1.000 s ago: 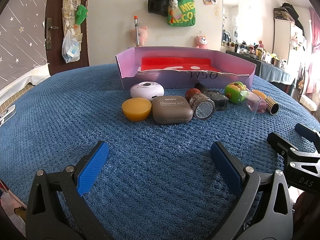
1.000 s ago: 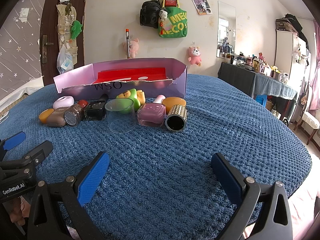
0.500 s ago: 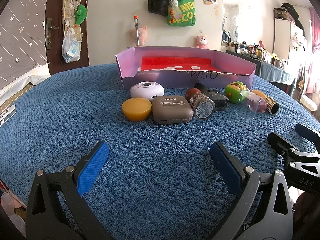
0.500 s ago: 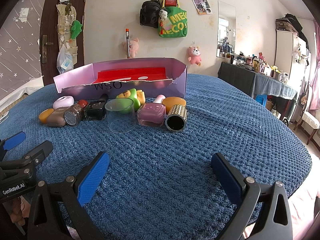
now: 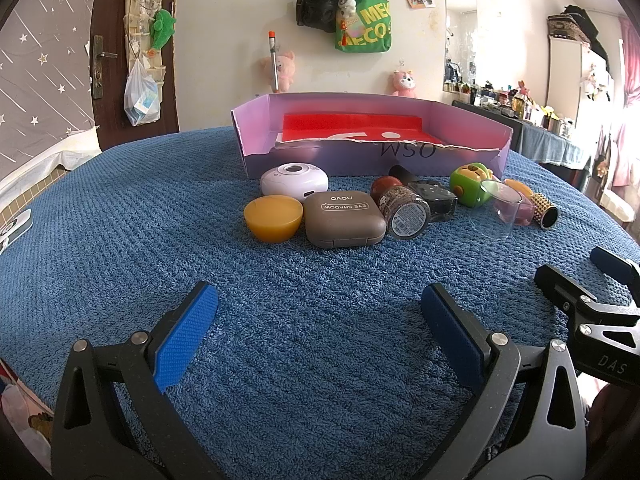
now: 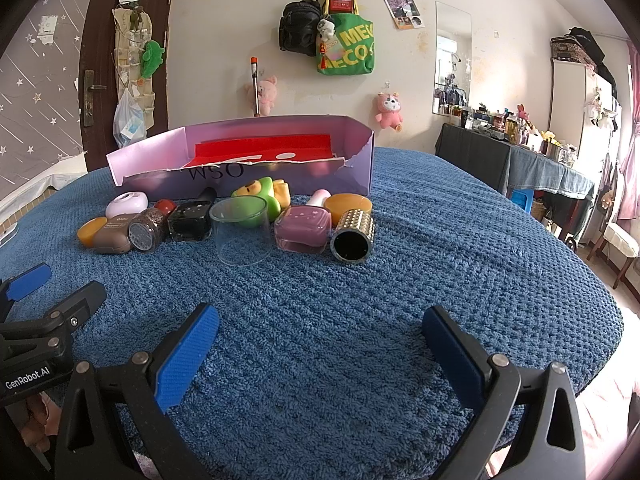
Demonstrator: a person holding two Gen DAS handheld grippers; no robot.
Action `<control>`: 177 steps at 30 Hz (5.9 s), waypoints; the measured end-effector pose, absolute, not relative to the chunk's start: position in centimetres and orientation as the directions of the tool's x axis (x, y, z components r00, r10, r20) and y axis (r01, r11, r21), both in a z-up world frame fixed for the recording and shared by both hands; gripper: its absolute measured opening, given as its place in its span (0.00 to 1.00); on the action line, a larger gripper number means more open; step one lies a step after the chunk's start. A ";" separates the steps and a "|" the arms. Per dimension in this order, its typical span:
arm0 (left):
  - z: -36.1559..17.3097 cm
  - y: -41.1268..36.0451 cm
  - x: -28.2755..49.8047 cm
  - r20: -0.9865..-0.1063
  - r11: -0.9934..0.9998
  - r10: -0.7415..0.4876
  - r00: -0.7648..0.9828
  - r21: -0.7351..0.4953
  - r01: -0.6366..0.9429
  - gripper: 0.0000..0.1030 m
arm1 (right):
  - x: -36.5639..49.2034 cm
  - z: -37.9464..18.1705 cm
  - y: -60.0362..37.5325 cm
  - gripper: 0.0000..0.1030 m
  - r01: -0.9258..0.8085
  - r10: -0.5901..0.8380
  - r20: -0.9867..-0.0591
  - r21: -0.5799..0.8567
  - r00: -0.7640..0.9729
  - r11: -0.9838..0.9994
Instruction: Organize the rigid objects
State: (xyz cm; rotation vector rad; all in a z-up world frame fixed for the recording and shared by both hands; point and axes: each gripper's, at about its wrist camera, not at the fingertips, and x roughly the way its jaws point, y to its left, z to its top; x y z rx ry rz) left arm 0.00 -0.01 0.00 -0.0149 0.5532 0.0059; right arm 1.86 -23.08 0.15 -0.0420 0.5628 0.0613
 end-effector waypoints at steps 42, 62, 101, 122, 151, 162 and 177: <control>3.7 6.8 7.4 -0.719 0.994 -0.105 0.687 -0.058 0.091 0.99 | 8.9 3.5 -28.0 1.00 0.010 0.043 -0.665 0.077 0.745 0.997; 3.1 6.0 9.5 -0.761 0.980 -0.131 0.636 -0.005 0.197 0.72 | 10.5 2.9 -27.3 0.78 -0.029 0.070 -0.714 0.069 0.697 0.997; 8.9 8.2 10.6 -0.655 0.963 -0.259 0.710 -0.113 0.247 0.35 | 11.4 6.5 -26.2 0.27 -0.163 0.168 -0.650 0.069 0.741 0.984; 8.9 2.2 21.9 -0.815 0.931 -0.230 0.532 -0.024 0.365 0.35 | 24.9 9.3 -21.4 0.27 -0.355 0.130 -0.774 -0.128 0.620 0.926; 4.8 1.1 24.3 -0.892 0.915 -0.151 0.426 0.037 0.402 0.35 | 26.9 5.2 -18.9 0.26 -0.518 -0.010 -0.874 -0.296 0.485 0.802; 5.2 1.1 24.1 -0.889 0.913 -0.182 0.421 0.007 0.409 0.46 | 26.5 5.2 -18.4 0.33 -0.527 -0.015 -0.876 -0.303 0.483 0.794; 7.3 1.5 22.7 -0.858 0.913 -0.222 0.464 -0.015 0.408 0.58 | 26.4 5.8 -18.7 0.44 -0.519 -0.009 -0.875 -0.294 0.483 0.803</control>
